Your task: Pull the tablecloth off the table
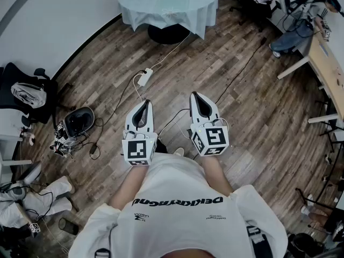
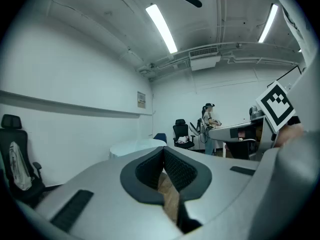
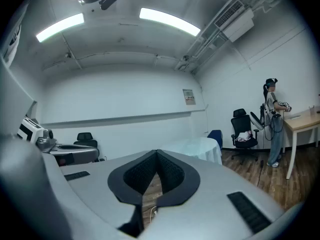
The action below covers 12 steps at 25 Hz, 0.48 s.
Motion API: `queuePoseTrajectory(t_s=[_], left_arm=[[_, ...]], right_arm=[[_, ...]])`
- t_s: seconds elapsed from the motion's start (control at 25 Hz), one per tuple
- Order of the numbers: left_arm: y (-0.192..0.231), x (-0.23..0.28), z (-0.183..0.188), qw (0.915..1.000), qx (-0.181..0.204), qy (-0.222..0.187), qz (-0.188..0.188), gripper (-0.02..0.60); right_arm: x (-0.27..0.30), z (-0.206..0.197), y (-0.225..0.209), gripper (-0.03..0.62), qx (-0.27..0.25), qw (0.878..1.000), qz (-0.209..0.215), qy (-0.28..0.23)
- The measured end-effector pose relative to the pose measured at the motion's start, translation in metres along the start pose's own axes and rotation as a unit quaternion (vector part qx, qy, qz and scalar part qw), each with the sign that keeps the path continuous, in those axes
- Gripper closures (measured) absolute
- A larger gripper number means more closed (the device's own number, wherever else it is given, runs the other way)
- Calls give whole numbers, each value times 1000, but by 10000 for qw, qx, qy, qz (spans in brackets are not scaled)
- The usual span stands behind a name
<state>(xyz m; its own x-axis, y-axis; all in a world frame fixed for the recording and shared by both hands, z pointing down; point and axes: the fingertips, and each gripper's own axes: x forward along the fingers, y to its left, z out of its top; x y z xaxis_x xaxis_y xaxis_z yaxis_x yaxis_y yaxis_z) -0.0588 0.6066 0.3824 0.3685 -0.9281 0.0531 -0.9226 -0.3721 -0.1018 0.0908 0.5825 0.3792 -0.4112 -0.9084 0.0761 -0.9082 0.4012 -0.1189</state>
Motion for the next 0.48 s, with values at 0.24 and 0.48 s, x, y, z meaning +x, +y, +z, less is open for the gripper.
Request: queuePoseTrajectory(t_s=[0.24,0.48], left_arm=[[0,-3,0,10000,-60,30,34,566],[1,-6,-7,9999,-60,68,59,566]], right_arm=[[-4,4,2,562,2,10000,45,-85],[-3,-3,-3,562,86,9999,-64,-49]])
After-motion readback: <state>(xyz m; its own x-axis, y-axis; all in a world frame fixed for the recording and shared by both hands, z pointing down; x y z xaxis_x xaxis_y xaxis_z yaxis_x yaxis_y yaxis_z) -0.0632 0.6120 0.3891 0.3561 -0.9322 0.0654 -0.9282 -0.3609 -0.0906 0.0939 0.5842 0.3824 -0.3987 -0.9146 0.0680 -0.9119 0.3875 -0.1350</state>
